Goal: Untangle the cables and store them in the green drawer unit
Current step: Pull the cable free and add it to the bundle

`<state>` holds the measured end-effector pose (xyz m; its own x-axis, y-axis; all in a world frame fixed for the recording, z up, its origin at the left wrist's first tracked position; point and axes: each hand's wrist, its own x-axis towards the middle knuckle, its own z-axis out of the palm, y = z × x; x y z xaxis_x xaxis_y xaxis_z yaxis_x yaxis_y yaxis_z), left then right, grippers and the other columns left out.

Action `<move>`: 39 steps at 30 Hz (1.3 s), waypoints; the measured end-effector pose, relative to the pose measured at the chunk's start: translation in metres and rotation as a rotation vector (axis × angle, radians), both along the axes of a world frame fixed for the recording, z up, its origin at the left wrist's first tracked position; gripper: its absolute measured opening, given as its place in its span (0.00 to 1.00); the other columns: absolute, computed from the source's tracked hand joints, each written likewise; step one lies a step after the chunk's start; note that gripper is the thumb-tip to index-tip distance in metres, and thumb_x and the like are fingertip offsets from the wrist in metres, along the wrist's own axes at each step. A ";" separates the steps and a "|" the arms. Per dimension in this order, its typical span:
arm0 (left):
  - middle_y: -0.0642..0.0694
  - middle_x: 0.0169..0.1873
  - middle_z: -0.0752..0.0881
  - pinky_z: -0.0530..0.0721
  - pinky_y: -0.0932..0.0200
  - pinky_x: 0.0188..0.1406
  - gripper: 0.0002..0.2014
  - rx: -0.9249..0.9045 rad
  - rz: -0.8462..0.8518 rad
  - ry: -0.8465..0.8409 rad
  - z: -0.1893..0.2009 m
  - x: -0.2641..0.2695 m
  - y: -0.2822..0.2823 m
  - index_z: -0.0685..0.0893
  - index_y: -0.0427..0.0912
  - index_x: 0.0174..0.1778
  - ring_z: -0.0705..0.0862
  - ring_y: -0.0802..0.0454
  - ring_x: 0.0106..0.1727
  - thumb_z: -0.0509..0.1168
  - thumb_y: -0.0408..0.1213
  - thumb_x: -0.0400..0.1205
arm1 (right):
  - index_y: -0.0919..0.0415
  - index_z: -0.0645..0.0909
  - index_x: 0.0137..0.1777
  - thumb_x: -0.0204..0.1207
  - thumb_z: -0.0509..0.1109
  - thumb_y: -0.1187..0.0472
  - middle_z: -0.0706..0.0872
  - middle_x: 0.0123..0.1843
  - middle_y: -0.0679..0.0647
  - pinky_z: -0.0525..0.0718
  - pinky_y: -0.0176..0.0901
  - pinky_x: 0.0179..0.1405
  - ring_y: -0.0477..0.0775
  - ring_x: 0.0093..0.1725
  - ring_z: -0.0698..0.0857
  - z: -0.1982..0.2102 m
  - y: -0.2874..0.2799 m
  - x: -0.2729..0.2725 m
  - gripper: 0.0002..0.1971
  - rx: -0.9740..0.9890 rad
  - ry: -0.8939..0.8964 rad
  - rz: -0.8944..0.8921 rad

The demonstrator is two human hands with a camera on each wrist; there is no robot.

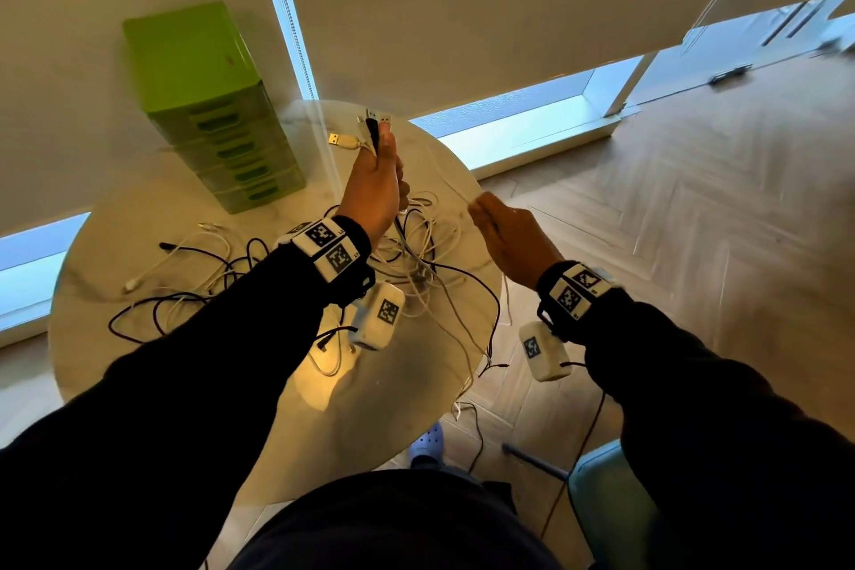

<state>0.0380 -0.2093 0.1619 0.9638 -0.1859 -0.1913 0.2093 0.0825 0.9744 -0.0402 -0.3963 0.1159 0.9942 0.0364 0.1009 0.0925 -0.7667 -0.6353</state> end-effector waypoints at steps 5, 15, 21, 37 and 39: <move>0.54 0.24 0.56 0.56 0.60 0.22 0.22 -0.153 0.011 0.090 0.009 -0.001 0.005 0.58 0.51 0.33 0.52 0.55 0.26 0.52 0.56 0.90 | 0.61 0.78 0.59 0.89 0.56 0.59 0.83 0.41 0.55 0.78 0.36 0.41 0.56 0.45 0.83 -0.036 -0.043 -0.017 0.10 -0.335 1.023 0.186; 0.48 0.28 0.53 0.53 0.56 0.30 0.24 -0.262 -0.075 0.173 0.018 -0.012 -0.002 0.61 0.49 0.30 0.51 0.51 0.31 0.56 0.53 0.90 | 0.49 0.66 0.79 0.72 0.78 0.43 0.73 0.79 0.50 0.70 0.40 0.73 0.47 0.75 0.73 0.011 0.052 0.021 0.38 0.211 0.355 0.276; 0.50 0.24 0.60 0.72 0.60 0.32 0.22 -0.110 -0.294 0.122 0.030 -0.019 0.017 0.63 0.47 0.32 0.65 0.51 0.27 0.55 0.52 0.91 | 0.64 0.81 0.36 0.81 0.65 0.38 0.81 0.28 0.57 0.85 0.47 0.44 0.52 0.29 0.79 0.003 0.066 0.029 0.27 0.167 0.776 0.355; 0.52 0.32 0.67 0.76 0.60 0.40 0.12 -0.387 0.082 -0.010 0.058 0.002 0.079 0.68 0.49 0.39 0.67 0.57 0.31 0.65 0.42 0.83 | 0.59 0.73 0.62 0.87 0.59 0.46 0.88 0.45 0.58 0.78 0.45 0.37 0.57 0.36 0.82 -0.009 0.025 0.005 0.16 -0.586 0.230 0.221; 0.53 0.34 0.66 0.73 0.63 0.35 0.12 -0.318 0.118 -0.016 0.056 0.001 0.080 0.69 0.49 0.41 0.66 0.59 0.31 0.67 0.45 0.79 | 0.58 0.68 0.69 0.87 0.60 0.49 0.89 0.51 0.58 0.84 0.50 0.44 0.59 0.42 0.87 -0.017 0.053 -0.008 0.17 -0.624 0.322 0.354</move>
<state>0.0387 -0.1293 0.2177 0.9846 -0.1207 -0.1267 0.1655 0.4059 0.8988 -0.0487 -0.3431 0.0988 0.8899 0.3113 -0.3335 0.2820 -0.9500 -0.1343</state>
